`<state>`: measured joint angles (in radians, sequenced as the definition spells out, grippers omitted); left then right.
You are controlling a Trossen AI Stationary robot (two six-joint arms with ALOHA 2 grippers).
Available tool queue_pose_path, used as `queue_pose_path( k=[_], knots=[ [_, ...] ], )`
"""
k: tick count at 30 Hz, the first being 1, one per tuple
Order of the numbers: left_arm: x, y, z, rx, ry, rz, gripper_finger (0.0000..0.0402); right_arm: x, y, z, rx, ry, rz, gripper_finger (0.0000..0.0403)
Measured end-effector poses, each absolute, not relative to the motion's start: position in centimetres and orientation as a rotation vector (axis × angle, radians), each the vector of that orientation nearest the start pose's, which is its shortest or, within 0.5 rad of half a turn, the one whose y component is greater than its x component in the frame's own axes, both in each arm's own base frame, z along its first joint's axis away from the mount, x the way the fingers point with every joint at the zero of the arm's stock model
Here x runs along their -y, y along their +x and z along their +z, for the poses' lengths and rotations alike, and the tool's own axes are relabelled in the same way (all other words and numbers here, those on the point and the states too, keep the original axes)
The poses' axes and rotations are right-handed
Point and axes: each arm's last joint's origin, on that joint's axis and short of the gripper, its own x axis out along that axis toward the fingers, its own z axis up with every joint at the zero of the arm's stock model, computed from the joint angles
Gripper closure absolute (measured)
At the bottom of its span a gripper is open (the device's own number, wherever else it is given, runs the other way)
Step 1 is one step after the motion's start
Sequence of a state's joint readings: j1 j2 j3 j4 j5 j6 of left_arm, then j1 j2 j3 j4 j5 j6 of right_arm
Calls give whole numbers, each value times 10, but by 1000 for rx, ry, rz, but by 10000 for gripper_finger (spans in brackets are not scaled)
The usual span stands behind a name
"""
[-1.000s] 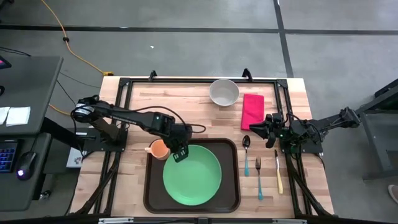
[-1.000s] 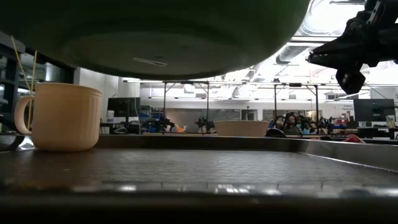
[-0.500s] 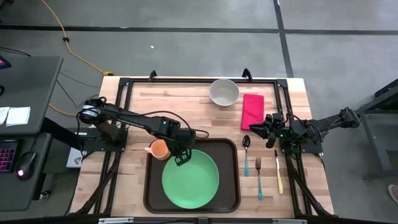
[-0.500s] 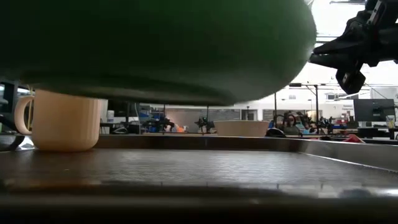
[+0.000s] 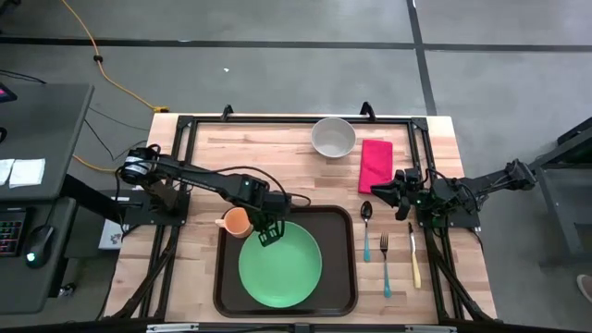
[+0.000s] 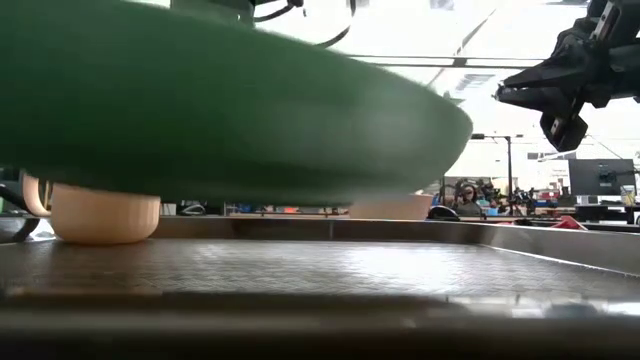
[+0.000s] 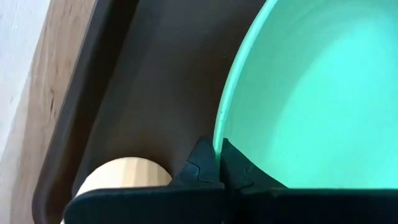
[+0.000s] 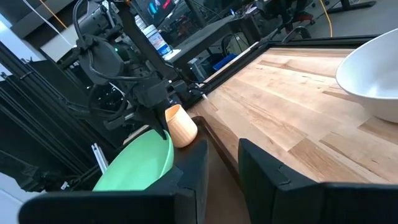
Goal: Set up tray
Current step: Put the green plate to the bottom right of the orange cup on the brown tray
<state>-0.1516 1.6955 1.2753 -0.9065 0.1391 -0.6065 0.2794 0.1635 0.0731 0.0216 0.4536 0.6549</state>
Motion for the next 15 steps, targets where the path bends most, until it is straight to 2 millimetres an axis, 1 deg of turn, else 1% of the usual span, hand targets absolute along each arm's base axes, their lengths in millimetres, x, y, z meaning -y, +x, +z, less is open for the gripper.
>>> queue_pose_path(
  k=[9,15],
  knots=[
    [52,316,215,-1377,-499,175,388,-16,102,178,-4,629,-189,336],
    [52,316,215,-1371,-489,182,388,-16,102,178,-3,629,-191,336]
  ],
)
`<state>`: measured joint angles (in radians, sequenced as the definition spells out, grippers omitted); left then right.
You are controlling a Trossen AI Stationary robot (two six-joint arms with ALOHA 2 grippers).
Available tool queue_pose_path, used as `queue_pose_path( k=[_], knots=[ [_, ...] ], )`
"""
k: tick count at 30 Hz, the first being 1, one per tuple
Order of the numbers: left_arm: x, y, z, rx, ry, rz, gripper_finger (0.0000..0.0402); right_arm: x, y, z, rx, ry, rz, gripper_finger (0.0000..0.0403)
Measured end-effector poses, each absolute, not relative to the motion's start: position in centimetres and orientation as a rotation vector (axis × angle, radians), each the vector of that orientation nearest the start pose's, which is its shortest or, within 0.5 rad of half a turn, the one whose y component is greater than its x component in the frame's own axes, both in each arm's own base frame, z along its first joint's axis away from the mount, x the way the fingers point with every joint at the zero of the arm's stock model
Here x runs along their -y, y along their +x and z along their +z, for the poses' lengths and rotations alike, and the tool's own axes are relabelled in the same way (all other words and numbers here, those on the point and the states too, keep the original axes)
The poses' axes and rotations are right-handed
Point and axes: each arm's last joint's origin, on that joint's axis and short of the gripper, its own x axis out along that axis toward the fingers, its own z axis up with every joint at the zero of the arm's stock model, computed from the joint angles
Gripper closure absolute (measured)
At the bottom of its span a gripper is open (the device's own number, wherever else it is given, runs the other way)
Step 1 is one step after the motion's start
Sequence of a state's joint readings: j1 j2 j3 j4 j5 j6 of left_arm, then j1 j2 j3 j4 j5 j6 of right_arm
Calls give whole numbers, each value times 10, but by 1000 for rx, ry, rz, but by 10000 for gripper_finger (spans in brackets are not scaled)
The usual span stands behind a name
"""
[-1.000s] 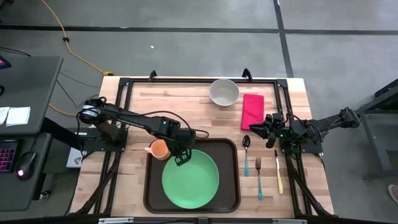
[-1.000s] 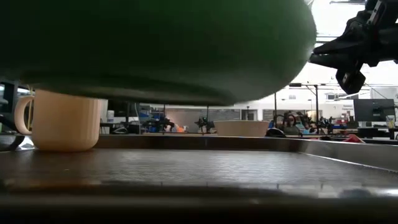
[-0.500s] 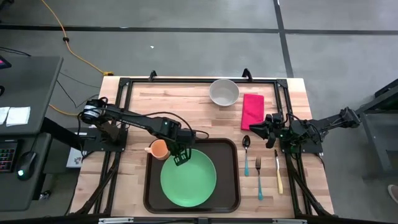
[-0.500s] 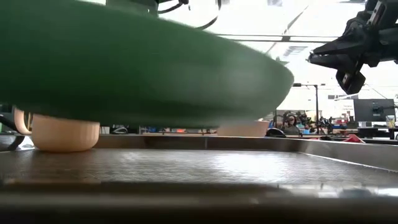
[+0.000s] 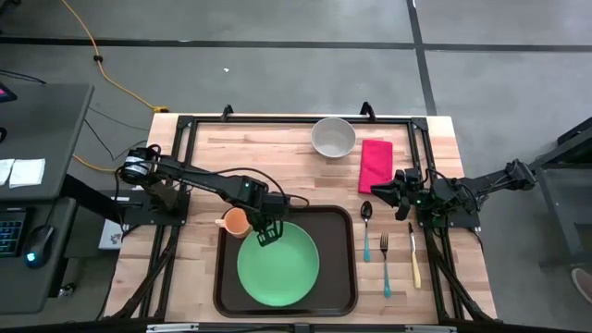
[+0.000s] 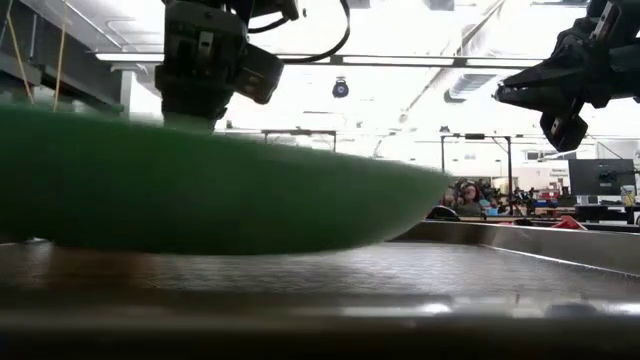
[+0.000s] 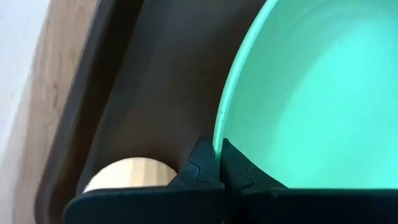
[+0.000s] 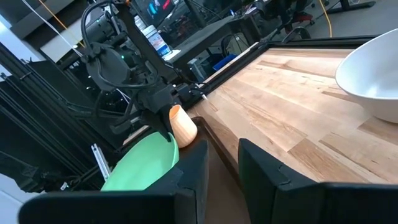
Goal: Set up tray
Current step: Put the green plate to the bottom right of the orange cup on the brown tray
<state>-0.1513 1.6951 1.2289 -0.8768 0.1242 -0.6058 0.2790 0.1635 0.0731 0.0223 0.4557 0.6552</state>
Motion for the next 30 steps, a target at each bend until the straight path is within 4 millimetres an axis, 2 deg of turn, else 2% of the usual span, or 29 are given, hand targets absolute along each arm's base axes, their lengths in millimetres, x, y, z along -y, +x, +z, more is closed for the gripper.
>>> queue_pose_path(
  k=[13,30],
  knots=[
    [53,323,201,-1396,-460,173,388,-16,102,178,1,655,-192,336],
    [52,322,202,-1392,-433,185,388,-16,102,178,3,657,-188,336]
  ],
)
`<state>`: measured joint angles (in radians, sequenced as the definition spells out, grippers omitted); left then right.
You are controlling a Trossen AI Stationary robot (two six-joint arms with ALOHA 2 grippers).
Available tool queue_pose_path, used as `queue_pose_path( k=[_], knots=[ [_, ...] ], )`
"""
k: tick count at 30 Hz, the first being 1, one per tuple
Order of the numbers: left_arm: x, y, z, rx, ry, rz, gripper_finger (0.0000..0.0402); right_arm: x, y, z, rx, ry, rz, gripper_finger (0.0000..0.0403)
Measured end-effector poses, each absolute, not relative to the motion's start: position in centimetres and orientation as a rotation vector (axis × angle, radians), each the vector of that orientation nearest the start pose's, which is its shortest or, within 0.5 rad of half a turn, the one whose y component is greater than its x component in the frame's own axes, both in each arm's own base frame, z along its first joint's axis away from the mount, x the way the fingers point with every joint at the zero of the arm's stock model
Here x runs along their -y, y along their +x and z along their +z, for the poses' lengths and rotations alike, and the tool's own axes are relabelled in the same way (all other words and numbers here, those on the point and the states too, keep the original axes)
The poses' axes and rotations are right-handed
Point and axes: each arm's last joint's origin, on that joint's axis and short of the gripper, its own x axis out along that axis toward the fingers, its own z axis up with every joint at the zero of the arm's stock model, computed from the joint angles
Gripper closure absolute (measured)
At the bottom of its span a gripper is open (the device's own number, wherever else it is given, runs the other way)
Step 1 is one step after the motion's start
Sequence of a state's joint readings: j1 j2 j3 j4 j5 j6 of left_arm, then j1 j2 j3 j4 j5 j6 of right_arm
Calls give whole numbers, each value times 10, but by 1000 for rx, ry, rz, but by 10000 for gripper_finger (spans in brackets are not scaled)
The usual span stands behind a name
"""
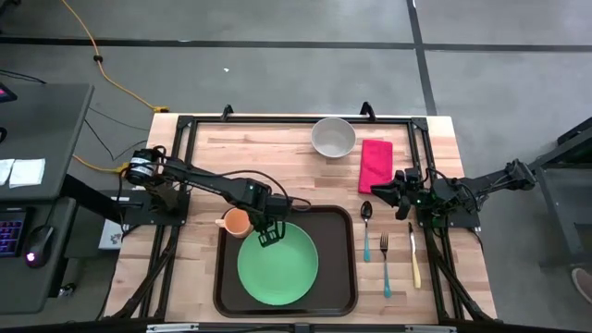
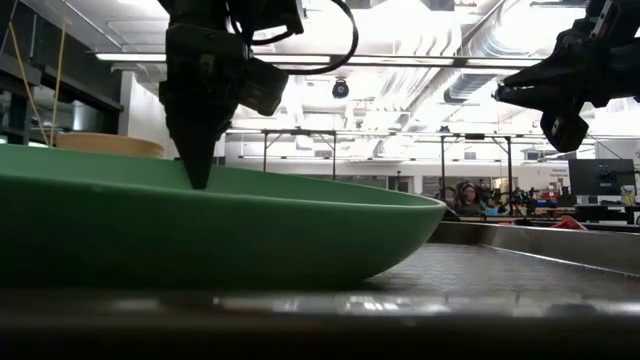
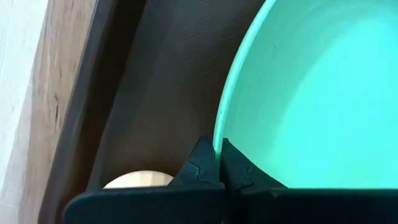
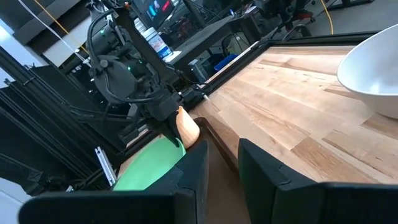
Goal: Set up tray
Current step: Put the green plate to the bottom right of the orange cup on the brown tray
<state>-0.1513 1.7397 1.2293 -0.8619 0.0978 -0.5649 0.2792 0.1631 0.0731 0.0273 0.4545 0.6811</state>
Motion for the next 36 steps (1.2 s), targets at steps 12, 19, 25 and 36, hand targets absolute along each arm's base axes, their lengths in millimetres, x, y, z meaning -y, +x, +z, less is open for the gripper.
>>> queue_pose_path(
  k=[12,19,25,36],
  knots=[
    [52,325,192,-1422,-419,186,388,-16,102,178,3,657,-188,336],
    [53,328,187,-1432,-402,174,388,-16,102,178,4,657,-188,336],
    [53,329,182,-1445,-392,165,389,-16,102,178,3,657,-188,336],
    [53,329,182,-1446,-382,154,387,-16,102,179,12,660,-191,336]
  ],
)
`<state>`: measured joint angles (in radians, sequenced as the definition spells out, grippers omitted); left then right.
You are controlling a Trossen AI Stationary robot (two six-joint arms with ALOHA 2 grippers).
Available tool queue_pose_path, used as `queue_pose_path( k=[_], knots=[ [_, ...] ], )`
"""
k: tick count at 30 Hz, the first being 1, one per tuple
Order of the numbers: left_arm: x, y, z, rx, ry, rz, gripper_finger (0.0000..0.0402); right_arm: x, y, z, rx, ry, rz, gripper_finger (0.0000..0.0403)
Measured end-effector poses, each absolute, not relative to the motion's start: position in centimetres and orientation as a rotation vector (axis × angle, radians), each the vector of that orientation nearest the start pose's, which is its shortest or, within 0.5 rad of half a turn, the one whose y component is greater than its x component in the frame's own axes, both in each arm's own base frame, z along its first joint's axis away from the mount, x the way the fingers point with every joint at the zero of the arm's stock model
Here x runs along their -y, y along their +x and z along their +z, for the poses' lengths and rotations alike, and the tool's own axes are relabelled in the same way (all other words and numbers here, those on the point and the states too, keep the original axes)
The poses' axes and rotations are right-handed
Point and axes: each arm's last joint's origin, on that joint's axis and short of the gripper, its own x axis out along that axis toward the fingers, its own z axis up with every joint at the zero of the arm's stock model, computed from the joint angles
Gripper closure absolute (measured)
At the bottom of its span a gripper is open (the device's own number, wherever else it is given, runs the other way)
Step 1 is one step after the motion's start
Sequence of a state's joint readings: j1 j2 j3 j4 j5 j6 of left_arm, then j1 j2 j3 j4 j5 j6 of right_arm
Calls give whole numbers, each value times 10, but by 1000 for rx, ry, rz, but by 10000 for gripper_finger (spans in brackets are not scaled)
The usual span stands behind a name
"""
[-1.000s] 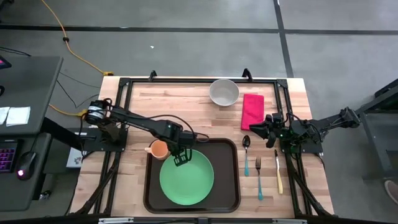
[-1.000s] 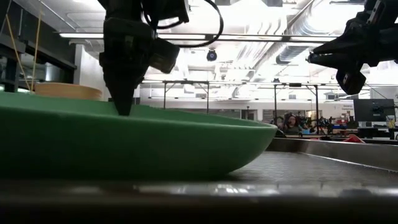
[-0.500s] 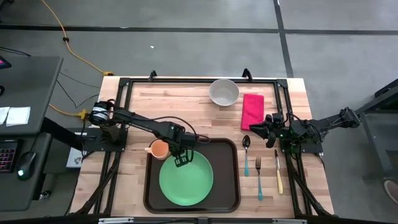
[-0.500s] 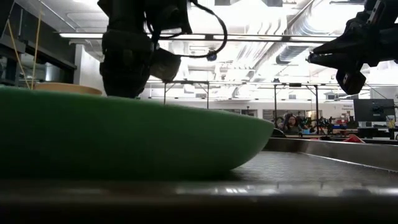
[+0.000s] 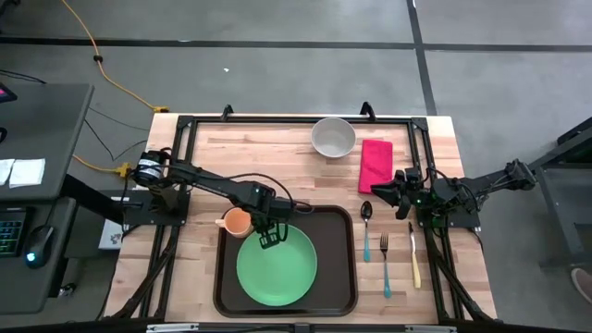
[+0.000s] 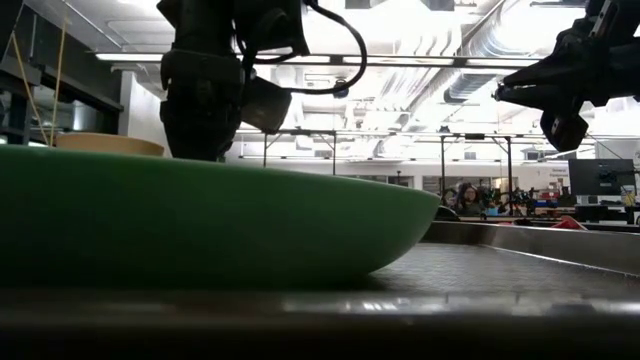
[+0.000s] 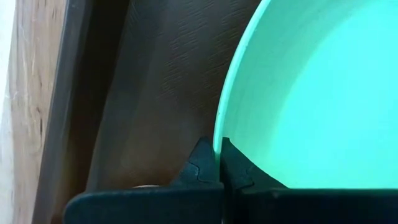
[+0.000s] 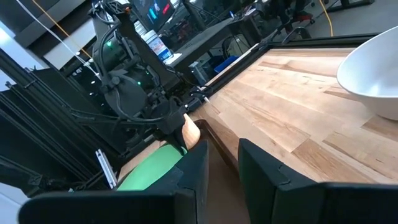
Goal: Set up tray
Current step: Put the green plate to the bottom right of the orange cup on the brown tray
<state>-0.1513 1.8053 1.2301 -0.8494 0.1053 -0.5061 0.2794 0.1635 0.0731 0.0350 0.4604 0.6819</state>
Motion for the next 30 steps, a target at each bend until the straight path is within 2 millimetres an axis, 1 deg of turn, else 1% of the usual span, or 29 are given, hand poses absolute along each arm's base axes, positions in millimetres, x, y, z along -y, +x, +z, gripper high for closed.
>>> queue_pose_path(
  k=[3,8,12,21,30],
  knots=[
    [53,329,182,-1444,-377,155,382,-16,102,179,13,661,-192,336],
    [53,328,181,-1452,-364,166,346,-16,102,179,14,670,-192,336],
    [52,328,181,-1451,-348,185,330,-16,102,179,14,678,-193,336],
    [53,330,181,-1441,-370,158,335,-16,102,179,14,677,-193,336],
    [59,331,182,-1425,-381,119,328,-16,102,179,14,677,-193,336]
  ],
)
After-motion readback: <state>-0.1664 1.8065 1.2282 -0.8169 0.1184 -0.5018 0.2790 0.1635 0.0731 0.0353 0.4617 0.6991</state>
